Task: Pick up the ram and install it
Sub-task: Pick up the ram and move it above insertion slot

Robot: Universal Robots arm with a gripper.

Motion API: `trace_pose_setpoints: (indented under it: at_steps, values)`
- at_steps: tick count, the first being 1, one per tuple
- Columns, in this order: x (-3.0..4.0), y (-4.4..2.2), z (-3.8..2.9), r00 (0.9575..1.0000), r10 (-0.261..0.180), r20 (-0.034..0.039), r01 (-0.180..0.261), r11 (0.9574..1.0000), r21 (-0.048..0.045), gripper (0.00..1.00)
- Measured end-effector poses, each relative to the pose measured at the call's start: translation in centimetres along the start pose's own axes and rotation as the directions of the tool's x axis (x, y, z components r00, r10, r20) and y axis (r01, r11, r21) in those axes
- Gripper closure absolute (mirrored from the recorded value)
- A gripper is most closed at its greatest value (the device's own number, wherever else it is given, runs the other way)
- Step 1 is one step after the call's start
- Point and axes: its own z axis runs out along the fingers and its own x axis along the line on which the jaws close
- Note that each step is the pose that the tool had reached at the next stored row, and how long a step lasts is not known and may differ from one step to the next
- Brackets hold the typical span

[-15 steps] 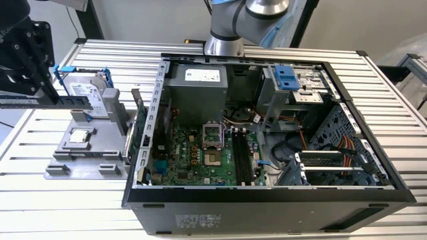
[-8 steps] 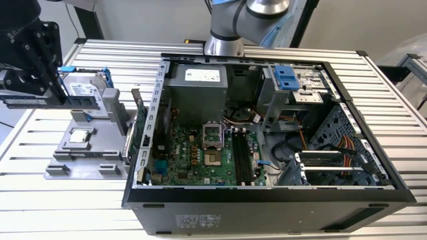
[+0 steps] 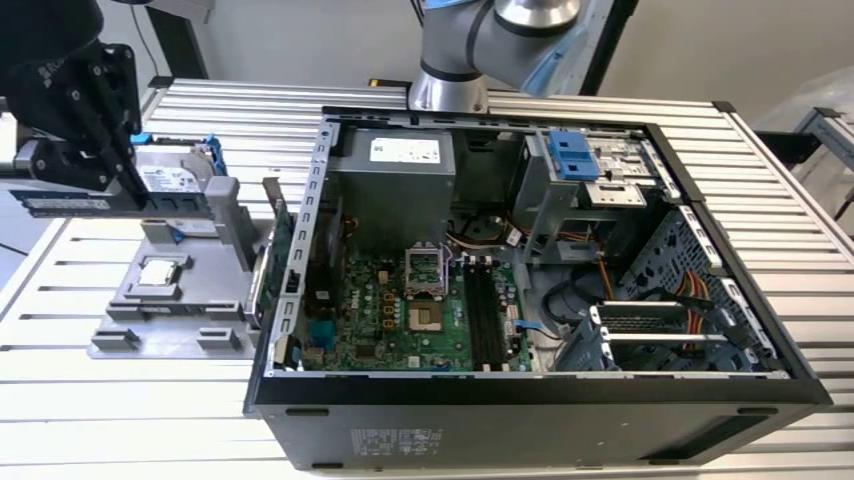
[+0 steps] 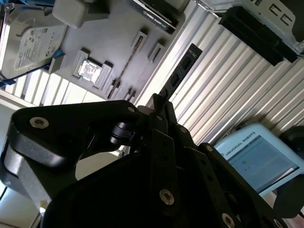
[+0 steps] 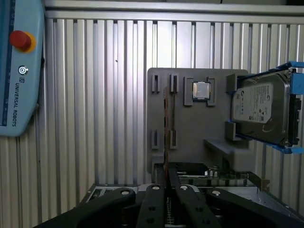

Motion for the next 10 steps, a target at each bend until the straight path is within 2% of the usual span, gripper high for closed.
trace_pose_setpoints:
  at_steps: [10]
  values:
    - [-0.01, -1.38, -0.01, 1.0000, 0.000, 0.0000, 0.000, 1.0000, -0.0002, 1.00]
